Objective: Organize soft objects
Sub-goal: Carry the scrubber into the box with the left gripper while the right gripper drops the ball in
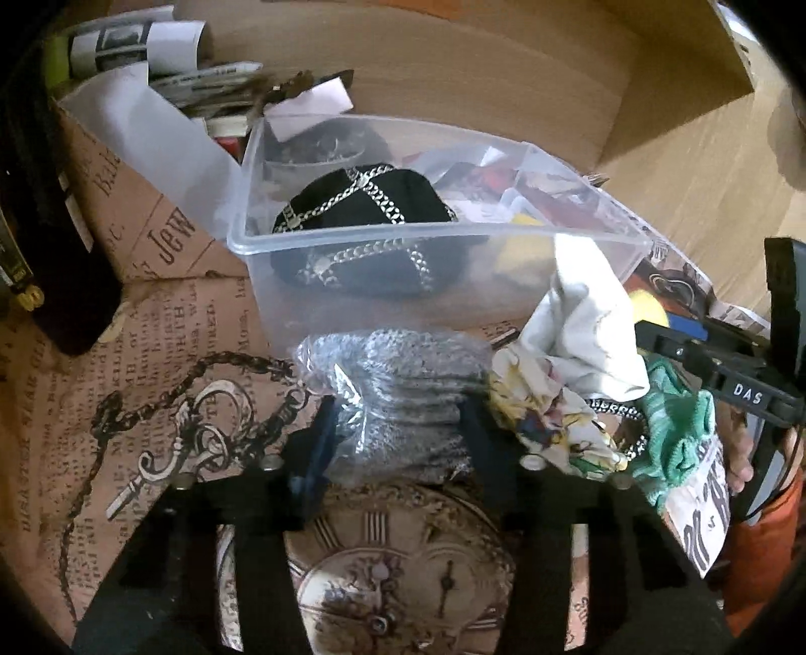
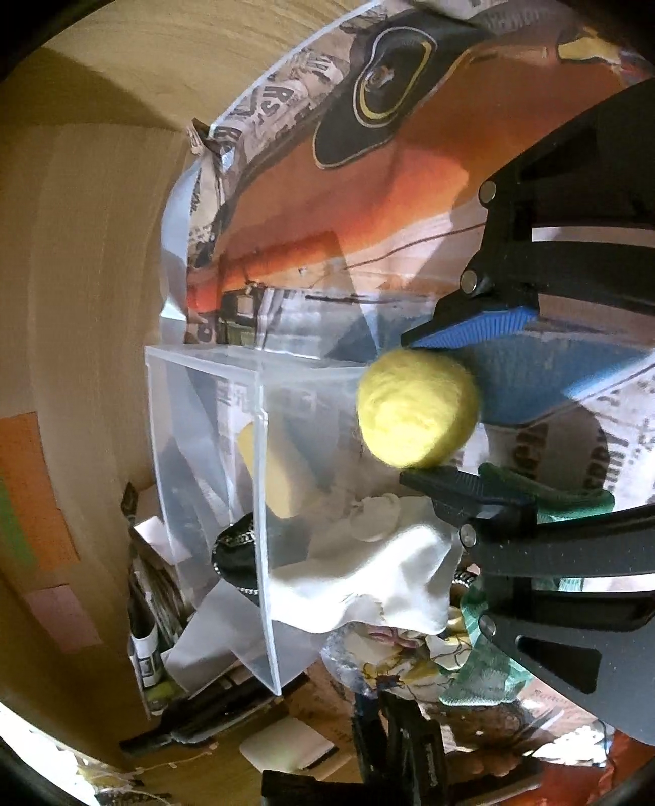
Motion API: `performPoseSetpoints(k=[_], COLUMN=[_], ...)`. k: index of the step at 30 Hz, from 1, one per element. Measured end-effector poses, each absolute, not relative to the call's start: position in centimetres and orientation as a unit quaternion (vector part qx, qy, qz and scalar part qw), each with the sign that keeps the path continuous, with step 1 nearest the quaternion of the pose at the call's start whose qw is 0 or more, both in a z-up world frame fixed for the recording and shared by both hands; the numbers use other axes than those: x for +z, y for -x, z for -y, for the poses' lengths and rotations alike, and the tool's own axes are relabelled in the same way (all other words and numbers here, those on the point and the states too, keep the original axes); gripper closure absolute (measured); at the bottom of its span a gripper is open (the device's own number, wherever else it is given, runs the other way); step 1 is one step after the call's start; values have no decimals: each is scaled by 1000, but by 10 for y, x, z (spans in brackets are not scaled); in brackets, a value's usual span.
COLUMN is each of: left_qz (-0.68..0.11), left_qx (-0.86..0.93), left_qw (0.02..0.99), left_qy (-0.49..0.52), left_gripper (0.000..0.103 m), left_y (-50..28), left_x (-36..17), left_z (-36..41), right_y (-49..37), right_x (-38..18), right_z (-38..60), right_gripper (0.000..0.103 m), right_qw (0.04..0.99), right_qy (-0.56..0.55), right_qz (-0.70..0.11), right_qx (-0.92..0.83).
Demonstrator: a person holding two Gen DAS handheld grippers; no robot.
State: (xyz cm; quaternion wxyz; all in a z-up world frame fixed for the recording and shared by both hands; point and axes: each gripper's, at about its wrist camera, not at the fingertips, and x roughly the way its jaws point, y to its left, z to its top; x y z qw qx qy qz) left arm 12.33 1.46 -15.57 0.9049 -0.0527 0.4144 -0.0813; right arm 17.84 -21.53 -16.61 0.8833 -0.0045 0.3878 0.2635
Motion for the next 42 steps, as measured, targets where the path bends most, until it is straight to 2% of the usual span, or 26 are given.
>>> performPoseSetpoints(k=[2,8,20,30,42], left_qz=[-410,-392,-309,-243,-267], left_qx=[-78,-64,-16,-8,-35], left_qw=[907,917,951,970,962], left_qy=[46,31,19,28,44], left_gripper=[68,77,78,78,78], left_y=[-120,-100,-61,-65,-122], left_x=[-154,-145,-90,-48,-57], left_z=[-14,-15,-33,-36,-32], right_y=[-176,-170,-160,-162,-194], right_x=[-163,-150,-112,-90,-87], right_z=[216,217,217,202,176], right_gripper=[61,61,61,61,61], right_qw=[887,896,915,920,919], right_qy=[6,13,2,-1,31], right_qz=[-381,-360,-301,-264,-268], right_qx=[261,259,269,288,289])
